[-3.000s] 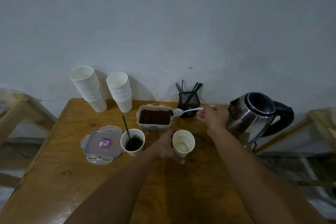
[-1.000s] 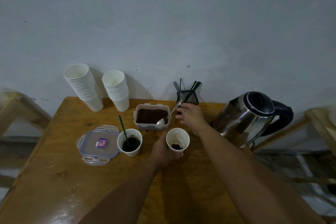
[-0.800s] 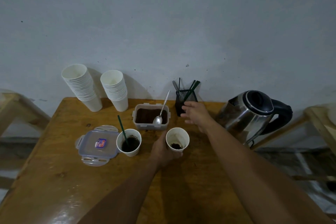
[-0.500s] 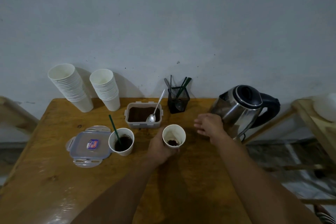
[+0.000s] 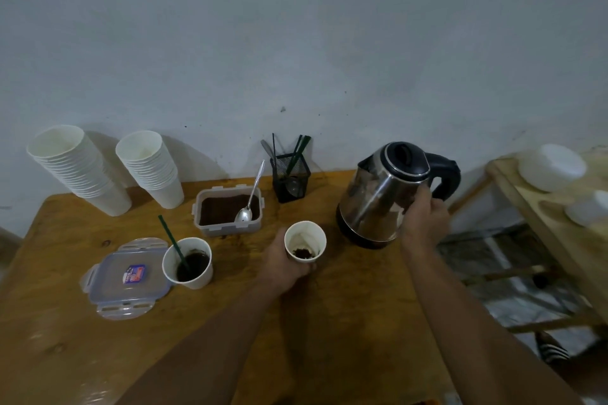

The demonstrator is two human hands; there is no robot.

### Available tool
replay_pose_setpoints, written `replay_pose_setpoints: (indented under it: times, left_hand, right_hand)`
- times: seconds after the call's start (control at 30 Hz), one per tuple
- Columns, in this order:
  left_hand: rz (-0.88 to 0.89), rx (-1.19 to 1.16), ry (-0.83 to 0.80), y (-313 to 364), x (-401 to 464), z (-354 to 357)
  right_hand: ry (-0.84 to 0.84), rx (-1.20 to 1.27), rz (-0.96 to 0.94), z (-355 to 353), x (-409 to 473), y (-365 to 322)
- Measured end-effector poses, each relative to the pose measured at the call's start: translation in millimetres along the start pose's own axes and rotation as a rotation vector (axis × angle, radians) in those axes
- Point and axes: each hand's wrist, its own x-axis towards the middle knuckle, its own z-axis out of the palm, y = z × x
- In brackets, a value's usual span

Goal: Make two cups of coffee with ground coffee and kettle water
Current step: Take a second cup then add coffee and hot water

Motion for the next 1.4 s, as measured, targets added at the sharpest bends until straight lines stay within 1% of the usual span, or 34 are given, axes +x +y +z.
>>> replay_pose_setpoints:
  times: [0.07,0.13,0.23,0.33,0.43,0.53,0.67,0.8,1.13,1.23,1.4]
  left_hand:
    - [-0.001,-0.003,0.002,1.1,-0.8,1.2]
    - [-0.003,-0.008,0.006,0.5,-0.9,1.5]
    - [-0.010,-0.017,0.015,-1.0,-1.3,1.5]
    - [-0.011,-0.016,0.012,-0.5,-2.3,1.4]
    - [-0.006,-0.014,0.013,-0.7,-2.4,1.9]
    - [-0.019,-0.016,0.016,-1.2,-4.0,2.2]
    - [-0.027,-0.015,0.014,-0.4,-4.3,2.6]
    - [-0.035,-0.016,0.013,0.6,-4.3,2.5]
    - [-0.045,-0.025,-0.005,0.9,-6.8,0.3]
    - [-0.062,-0.047,-0.014,0.8,-6.9,-0.1]
    - [-0.075,-0.060,-0.028,3.0,-7.3,-0.7]
  right_hand:
    - [0.002,0.033,0.002,-0.3,10.6,-6.6]
    - [-0.061,0.087,0.027,0.8,20.8,-12.7]
    - [-0.195,0.186,0.180,0.5,33.9,-25.2]
    - [-0.302,0.238,0.251,0.3,43.6,-36.8]
    - [-0.369,0.379,0.337,0.1,51.4,-39.6]
    - [-0.405,0.488,0.429,-3.6,50.8,-45.6]
    - [-0.383,0.584,0.485,-6.9,43.4,-50.6]
    - [-0.424,0.559,0.433,-6.2,32.9,-54.6]
    - [-0.589,0.246,0.105,5.6,1.4,-61.4]
    - [-0.645,0.161,0.031,7.2,-8.3,-62.3]
    - [-0.685,0.082,-0.052,9.5,-15.6,-56.4]
